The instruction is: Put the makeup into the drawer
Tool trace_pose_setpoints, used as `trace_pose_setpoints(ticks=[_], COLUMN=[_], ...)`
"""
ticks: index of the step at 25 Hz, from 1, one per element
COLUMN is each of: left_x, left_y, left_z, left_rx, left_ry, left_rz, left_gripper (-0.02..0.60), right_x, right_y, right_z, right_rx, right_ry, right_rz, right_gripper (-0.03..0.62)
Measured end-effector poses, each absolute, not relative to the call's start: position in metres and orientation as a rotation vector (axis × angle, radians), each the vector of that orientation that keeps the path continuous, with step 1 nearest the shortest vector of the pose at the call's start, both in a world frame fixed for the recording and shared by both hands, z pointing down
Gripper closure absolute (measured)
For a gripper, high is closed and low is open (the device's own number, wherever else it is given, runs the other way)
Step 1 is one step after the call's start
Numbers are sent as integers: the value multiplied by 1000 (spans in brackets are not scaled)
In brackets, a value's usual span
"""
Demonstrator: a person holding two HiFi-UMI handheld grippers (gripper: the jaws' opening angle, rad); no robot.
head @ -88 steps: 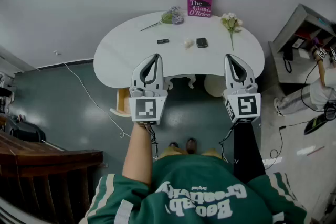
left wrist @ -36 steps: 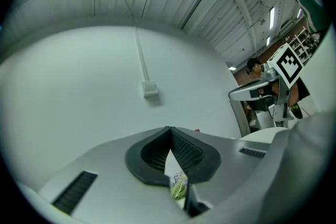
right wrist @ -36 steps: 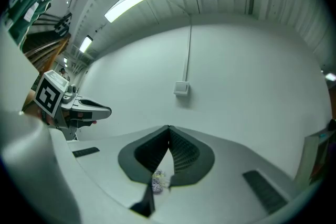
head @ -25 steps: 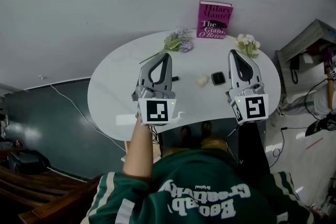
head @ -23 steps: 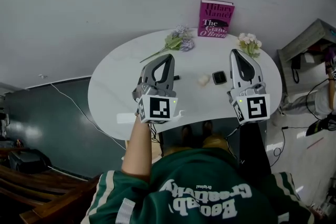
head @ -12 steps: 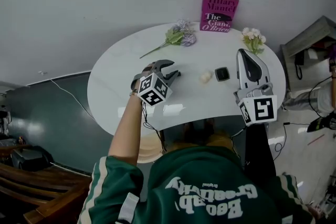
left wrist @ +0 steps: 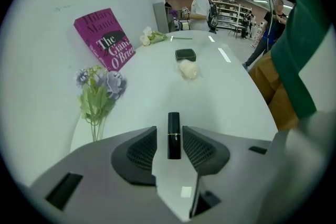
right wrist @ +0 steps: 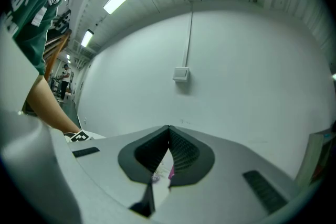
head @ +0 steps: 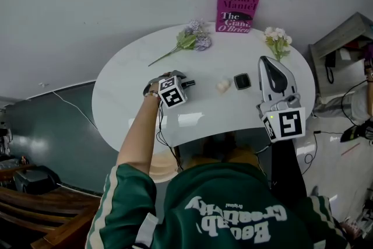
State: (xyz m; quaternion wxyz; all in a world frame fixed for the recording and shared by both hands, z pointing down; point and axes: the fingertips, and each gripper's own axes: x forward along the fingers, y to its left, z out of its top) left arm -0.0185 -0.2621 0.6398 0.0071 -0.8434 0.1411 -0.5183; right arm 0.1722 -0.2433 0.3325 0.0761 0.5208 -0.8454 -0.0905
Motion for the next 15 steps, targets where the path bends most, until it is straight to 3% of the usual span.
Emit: trace_pose_setpoints(ticks=[4, 5, 9, 15], left_x=[-28, -29, -27, -5], left_y=[-257, -254, -253, -272], left_z=[668, 671, 670, 600], left_rx=[-2620, -2629, -2626, -2759], left_ry=[396, 378, 365, 702], left_rz=[-1821, -1851, -1881, -1495], left_gripper=[421, 469, 477, 477], right_x=[172, 172, 172, 174], right_y=[-245, -244, -243, -240], right_z=[337, 338, 341, 342], right_rx=[1540, 1537, 1521, 1534], right_ry=[-2533, -2533, -2537, -2549], right_rz=[-264, -260, -257, -251], right_gripper=[585, 585, 585, 585])
